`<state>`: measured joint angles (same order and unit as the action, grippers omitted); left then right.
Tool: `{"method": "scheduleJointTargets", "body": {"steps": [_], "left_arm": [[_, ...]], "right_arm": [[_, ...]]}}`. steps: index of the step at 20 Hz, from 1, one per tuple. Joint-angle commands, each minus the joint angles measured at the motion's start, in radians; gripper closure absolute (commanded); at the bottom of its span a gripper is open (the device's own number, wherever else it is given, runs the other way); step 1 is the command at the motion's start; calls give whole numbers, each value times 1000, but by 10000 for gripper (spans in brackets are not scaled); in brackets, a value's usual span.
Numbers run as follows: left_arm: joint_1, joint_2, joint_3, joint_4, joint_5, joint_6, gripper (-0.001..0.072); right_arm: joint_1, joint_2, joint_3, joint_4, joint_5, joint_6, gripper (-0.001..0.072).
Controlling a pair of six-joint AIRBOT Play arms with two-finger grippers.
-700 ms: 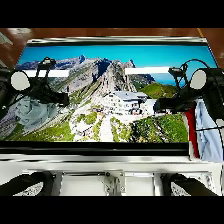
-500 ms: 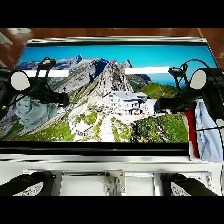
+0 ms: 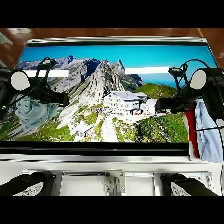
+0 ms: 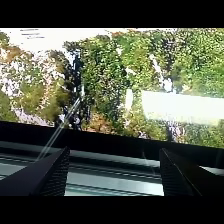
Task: Fold the shirts.
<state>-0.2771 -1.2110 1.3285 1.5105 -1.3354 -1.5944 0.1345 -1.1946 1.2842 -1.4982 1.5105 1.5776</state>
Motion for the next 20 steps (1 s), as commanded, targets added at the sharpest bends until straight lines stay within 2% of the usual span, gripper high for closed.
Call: {"method": "scheduleJointTargets", "body": {"steps": [1, 14, 16, 17, 18, 19, 20], "left_arm": [[0, 0, 0, 0, 0, 0, 3], [-5, -13, 0, -51, 142, 6, 3], [-2, -14, -1, -8, 158, 95, 4], [1, -19, 0, 87, 171, 55, 2], [23, -32, 0, 215, 175, -57, -4], [68, -50, 0, 285, 169, -113, -5], [138, -72, 0, 293, 177, -113, -5]], "right_arm": [[0, 1, 0, 0, -50, 0, 30], [0, 1, 0, 30, -53, 1, 30], [0, 1, 0, 31, -53, 8, 31], [0, 1, 0, 31, -53, 20, 30], [0, 1, 0, 31, -52, 37, 30], [0, 1, 0, 32, -52, 60, 30], [0, 1, 0, 35, -53, 89, 30]]}}
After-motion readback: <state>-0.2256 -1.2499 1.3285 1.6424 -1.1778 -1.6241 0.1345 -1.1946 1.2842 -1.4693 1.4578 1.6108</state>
